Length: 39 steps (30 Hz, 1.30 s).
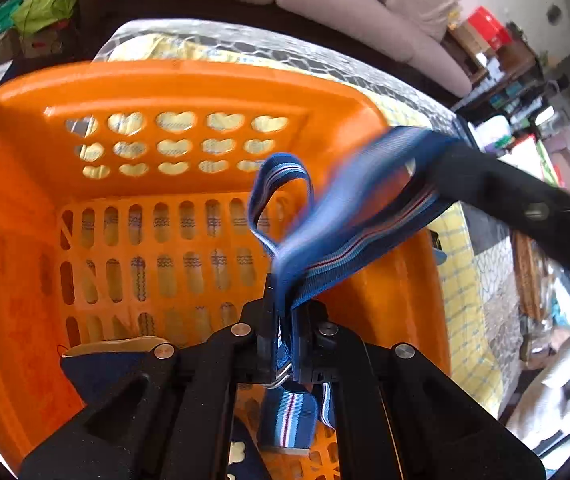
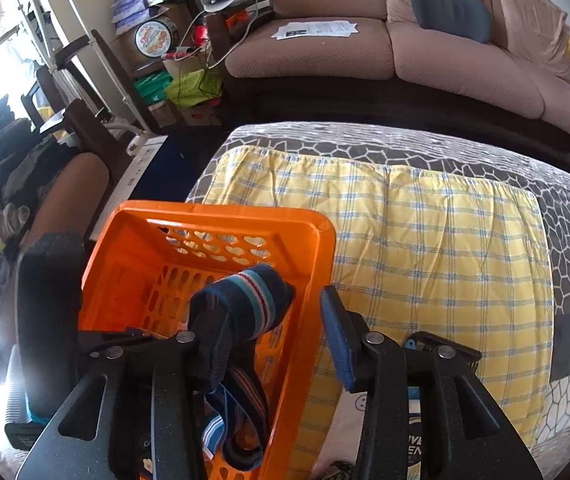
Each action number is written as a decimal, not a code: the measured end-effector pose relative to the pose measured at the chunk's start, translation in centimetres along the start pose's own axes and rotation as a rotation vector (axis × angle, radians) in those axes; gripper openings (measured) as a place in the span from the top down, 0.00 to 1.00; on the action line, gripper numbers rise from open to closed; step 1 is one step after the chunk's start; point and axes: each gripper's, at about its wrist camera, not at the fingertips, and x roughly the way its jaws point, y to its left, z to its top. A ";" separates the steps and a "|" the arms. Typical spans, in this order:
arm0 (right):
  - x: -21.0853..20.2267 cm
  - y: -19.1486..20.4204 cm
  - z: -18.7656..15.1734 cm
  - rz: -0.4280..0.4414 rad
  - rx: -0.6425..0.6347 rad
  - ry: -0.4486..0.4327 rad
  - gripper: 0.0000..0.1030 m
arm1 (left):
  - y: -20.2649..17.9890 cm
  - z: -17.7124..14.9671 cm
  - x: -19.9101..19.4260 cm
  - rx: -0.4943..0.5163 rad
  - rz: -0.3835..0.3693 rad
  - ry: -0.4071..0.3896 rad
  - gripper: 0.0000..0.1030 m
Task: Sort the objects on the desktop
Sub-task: 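Lower the striped strap into the basket and open the right tool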
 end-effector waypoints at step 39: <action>-9.9 -4.7 -5.8 -0.001 0.073 -0.048 0.24 | -6.1 -6.0 -10.5 0.107 0.135 -0.046 0.00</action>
